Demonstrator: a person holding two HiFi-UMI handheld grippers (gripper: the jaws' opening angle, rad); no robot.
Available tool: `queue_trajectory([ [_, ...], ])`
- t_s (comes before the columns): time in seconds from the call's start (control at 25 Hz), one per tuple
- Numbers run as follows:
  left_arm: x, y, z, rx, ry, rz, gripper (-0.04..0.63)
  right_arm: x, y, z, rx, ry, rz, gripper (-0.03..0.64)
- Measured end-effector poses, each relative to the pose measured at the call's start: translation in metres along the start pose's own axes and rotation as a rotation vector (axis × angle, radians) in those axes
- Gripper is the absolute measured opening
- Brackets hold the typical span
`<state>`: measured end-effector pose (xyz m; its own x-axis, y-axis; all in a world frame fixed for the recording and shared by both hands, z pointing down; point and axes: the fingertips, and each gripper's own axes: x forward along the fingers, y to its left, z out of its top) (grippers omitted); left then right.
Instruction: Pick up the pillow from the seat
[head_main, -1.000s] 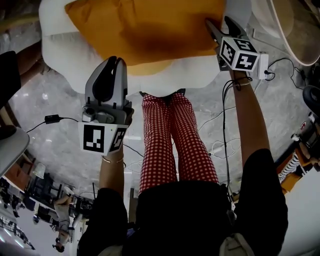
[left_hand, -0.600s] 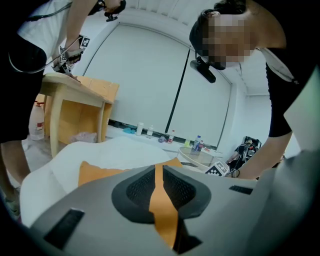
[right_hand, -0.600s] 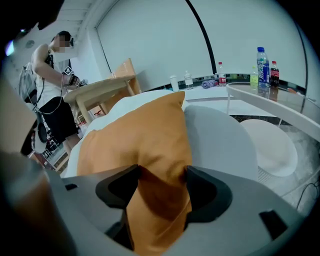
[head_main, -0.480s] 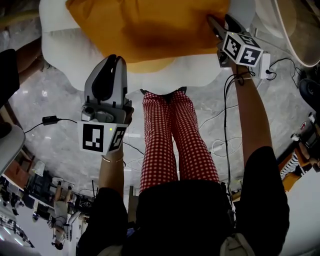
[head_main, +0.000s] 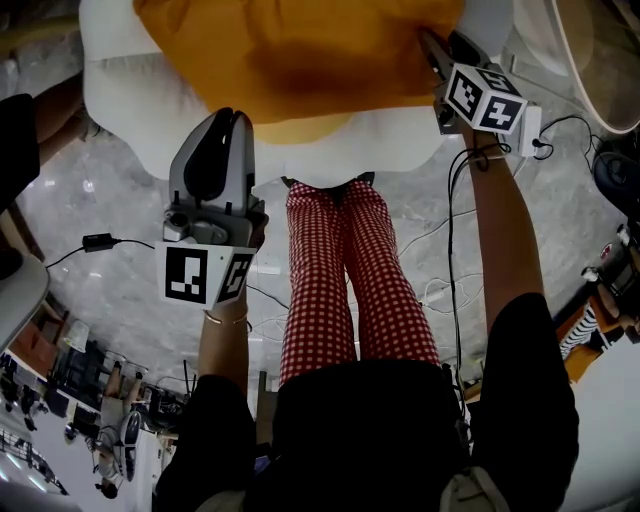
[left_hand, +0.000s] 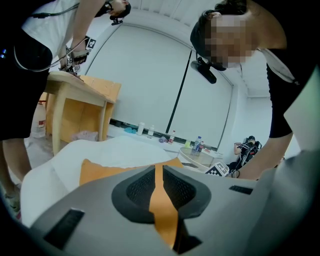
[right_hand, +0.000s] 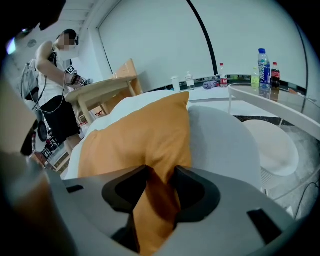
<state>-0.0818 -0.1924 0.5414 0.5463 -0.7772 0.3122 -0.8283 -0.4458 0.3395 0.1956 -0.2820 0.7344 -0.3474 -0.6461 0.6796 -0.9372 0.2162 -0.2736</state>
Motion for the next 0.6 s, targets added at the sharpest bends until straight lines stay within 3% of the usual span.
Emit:
queue_trajectory([
  [0.28,-0.007,0.004,-0.001,-0.019,-0.006,0.003,0.035,-0.002,0.007,0.001,-0.025,0.003,-0.004,0.160],
  [0.6,-0.014,0.012,-0.012,0.019,0.031,0.014,0.035,-0.002,0.010,0.000,-0.049,-0.010,-0.017,0.108],
])
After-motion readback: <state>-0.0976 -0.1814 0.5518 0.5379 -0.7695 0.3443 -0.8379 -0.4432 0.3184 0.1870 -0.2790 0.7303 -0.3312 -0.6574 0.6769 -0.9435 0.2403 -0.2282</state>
